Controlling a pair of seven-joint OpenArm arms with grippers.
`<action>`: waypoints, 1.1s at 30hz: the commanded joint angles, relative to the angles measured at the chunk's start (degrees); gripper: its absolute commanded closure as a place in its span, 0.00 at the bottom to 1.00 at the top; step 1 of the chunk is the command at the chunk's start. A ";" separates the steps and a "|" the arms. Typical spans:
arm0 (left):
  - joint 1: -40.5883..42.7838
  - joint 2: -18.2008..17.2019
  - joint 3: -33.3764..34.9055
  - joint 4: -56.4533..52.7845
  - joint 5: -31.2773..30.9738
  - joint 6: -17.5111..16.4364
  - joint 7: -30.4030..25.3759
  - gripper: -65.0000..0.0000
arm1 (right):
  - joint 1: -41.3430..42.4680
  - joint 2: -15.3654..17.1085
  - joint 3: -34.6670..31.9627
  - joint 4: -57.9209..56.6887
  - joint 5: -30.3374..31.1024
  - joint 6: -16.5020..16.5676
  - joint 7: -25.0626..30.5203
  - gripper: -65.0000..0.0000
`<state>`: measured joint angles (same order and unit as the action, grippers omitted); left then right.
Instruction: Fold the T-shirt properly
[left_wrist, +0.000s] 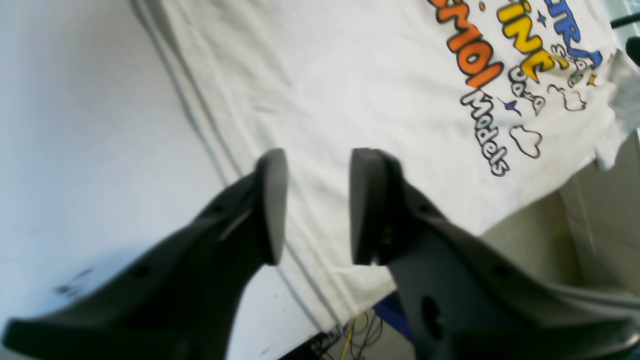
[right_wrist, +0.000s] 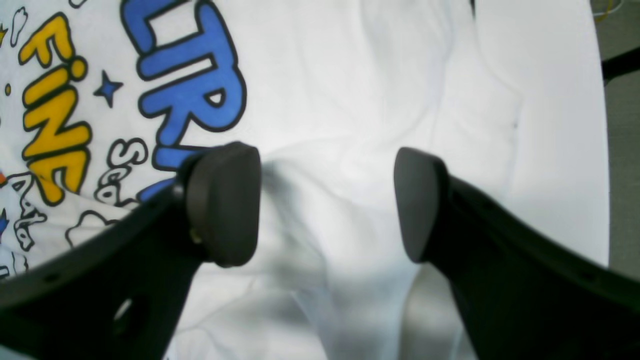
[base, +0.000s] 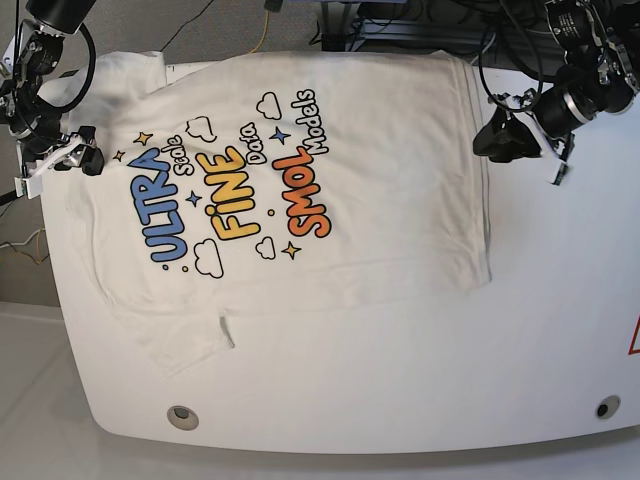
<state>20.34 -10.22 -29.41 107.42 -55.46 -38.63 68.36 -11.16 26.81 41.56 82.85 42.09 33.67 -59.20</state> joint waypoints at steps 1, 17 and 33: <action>-0.16 -0.64 1.67 1.38 -1.46 -0.27 -0.97 0.84 | 0.39 1.28 0.33 1.15 0.77 0.31 0.69 0.36; 1.60 0.77 9.14 1.29 -1.20 5.18 -0.97 0.94 | -0.67 1.19 0.24 1.15 0.68 0.48 -0.36 0.36; 3.97 3.67 9.41 -0.38 4.78 10.98 -1.15 0.94 | -1.11 1.19 0.24 1.15 0.68 0.66 -0.36 0.36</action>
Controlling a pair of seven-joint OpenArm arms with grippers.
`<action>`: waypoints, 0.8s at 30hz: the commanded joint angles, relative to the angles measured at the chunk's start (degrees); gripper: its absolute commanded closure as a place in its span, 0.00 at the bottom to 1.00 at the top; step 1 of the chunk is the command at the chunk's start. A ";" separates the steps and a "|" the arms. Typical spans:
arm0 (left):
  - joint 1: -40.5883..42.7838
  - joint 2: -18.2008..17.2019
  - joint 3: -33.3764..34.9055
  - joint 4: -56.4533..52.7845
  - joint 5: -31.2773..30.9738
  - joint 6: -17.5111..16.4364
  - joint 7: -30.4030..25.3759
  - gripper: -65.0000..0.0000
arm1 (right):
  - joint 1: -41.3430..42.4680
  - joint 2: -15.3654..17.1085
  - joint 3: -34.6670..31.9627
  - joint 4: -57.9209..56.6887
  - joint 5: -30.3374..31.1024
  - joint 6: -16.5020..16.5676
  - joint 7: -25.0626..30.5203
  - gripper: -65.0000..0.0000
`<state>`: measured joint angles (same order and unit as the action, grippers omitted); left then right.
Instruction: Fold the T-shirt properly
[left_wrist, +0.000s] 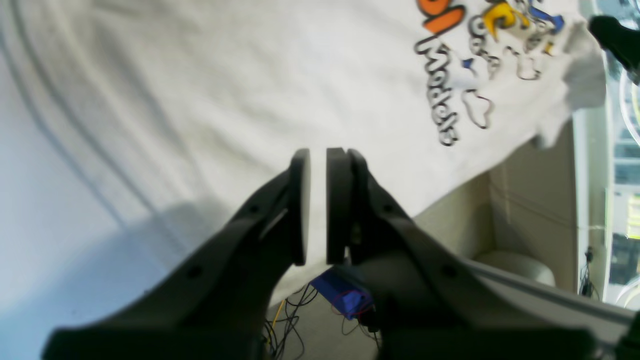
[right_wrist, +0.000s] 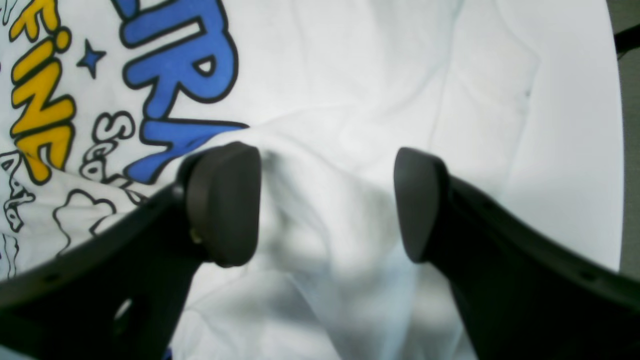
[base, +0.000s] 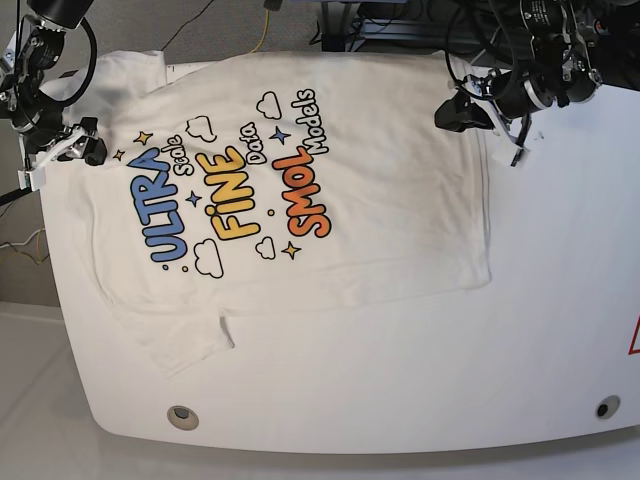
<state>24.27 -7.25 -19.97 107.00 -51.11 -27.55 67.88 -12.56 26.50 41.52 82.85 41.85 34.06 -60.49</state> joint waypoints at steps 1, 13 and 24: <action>0.04 1.22 -0.03 -0.32 1.75 -0.10 -0.67 0.94 | 0.29 1.50 0.28 1.15 0.92 0.27 0.93 0.36; -3.92 2.01 0.05 -8.76 9.93 -3.70 -0.76 0.94 | 0.29 1.50 0.37 2.38 1.28 0.27 0.93 0.36; -8.23 2.01 0.14 -14.65 15.02 -6.60 -1.63 0.94 | 0.21 1.41 0.55 10.65 1.36 0.00 0.84 0.36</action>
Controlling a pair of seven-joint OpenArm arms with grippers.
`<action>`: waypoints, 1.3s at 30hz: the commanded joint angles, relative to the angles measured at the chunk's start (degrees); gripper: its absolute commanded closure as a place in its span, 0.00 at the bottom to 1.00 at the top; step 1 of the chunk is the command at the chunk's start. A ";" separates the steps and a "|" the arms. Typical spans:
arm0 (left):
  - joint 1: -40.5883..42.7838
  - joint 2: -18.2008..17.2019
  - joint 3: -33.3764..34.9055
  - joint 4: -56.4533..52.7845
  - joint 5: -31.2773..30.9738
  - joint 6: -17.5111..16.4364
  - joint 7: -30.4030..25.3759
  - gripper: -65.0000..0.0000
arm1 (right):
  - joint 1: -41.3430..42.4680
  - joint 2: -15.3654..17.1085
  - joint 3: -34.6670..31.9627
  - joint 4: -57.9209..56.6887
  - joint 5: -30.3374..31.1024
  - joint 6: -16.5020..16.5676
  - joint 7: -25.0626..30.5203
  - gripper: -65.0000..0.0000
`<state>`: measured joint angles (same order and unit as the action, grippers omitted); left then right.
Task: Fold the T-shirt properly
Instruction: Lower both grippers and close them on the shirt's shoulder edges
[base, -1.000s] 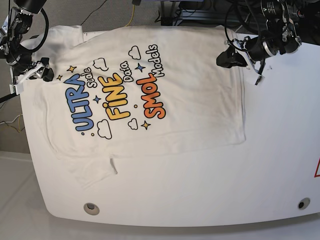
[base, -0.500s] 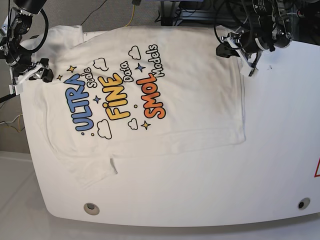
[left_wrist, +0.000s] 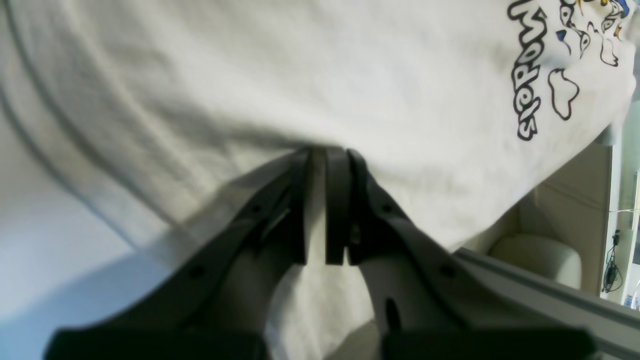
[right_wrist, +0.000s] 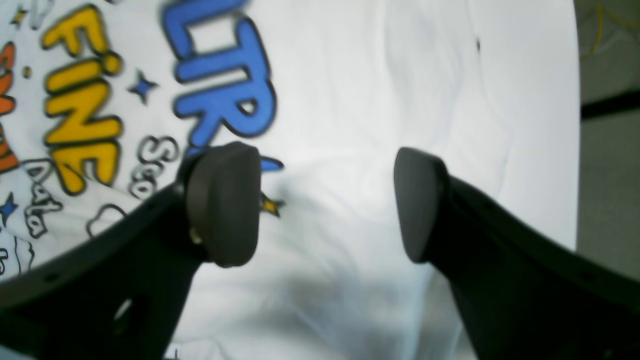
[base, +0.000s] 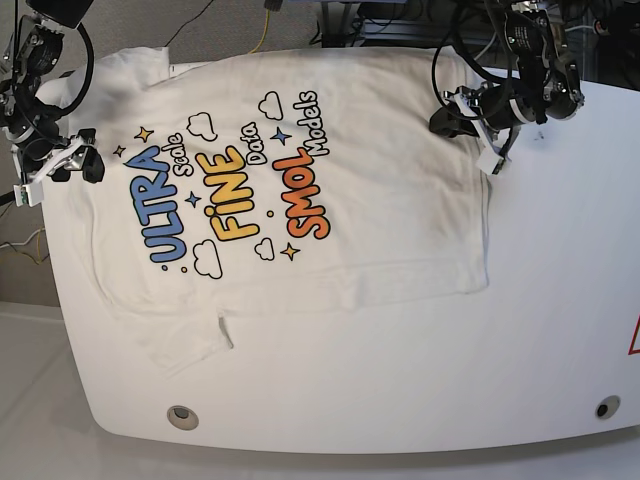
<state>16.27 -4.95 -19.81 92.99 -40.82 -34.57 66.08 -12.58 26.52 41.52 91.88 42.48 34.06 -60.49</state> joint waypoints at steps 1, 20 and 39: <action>-0.32 -0.28 0.16 -0.81 4.91 0.41 -0.55 0.94 | 0.23 1.39 0.55 1.97 0.73 0.00 0.84 0.36; -3.66 -1.51 3.33 -1.17 11.94 0.15 -5.82 0.94 | 3.66 0.33 0.72 2.94 0.55 -0.09 -2.94 0.36; -8.76 -6.43 0.43 -3.80 12.47 0.15 -5.82 0.94 | 5.33 -0.19 0.28 2.67 0.11 -0.70 -2.85 0.36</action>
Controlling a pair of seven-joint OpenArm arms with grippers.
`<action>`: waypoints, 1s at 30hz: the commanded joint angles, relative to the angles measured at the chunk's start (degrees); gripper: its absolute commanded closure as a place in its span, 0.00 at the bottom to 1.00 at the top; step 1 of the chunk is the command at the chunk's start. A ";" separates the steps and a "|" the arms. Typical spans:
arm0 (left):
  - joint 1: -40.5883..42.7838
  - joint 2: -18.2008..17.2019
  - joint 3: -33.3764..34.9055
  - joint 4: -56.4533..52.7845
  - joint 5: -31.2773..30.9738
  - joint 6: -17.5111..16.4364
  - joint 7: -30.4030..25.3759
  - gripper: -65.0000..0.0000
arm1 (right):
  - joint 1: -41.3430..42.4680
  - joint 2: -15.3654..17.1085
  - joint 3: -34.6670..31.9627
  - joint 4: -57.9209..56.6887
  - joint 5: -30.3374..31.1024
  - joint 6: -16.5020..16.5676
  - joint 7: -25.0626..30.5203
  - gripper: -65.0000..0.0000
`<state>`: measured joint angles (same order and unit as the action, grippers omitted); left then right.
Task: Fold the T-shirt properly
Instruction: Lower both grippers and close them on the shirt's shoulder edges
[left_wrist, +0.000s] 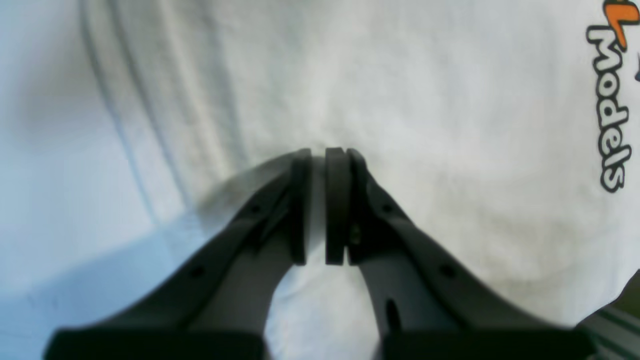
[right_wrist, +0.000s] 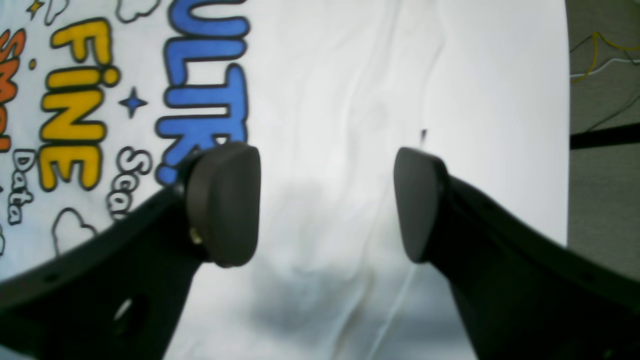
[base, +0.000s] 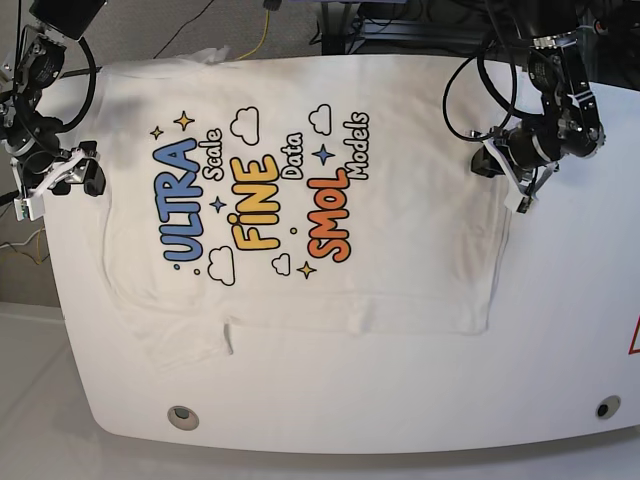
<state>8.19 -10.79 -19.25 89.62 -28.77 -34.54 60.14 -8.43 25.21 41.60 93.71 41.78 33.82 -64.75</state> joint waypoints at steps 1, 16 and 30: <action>-0.84 -0.60 -0.14 -0.88 0.42 0.13 0.12 0.94 | 1.44 0.68 0.02 0.84 0.64 -1.08 1.41 0.36; -0.76 -0.16 -0.14 -1.93 0.42 0.13 0.12 0.94 | 8.29 -3.72 -10.97 0.84 -13.69 -4.68 1.06 0.76; -0.76 -0.07 -0.14 -1.93 0.42 0.13 0.12 0.94 | 9.79 -7.32 -11.32 -4.96 -26.44 -3.19 1.50 0.88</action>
<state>7.44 -10.70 -19.40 87.57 -29.67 -34.57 58.81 0.71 16.80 29.95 89.21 15.90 29.91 -64.10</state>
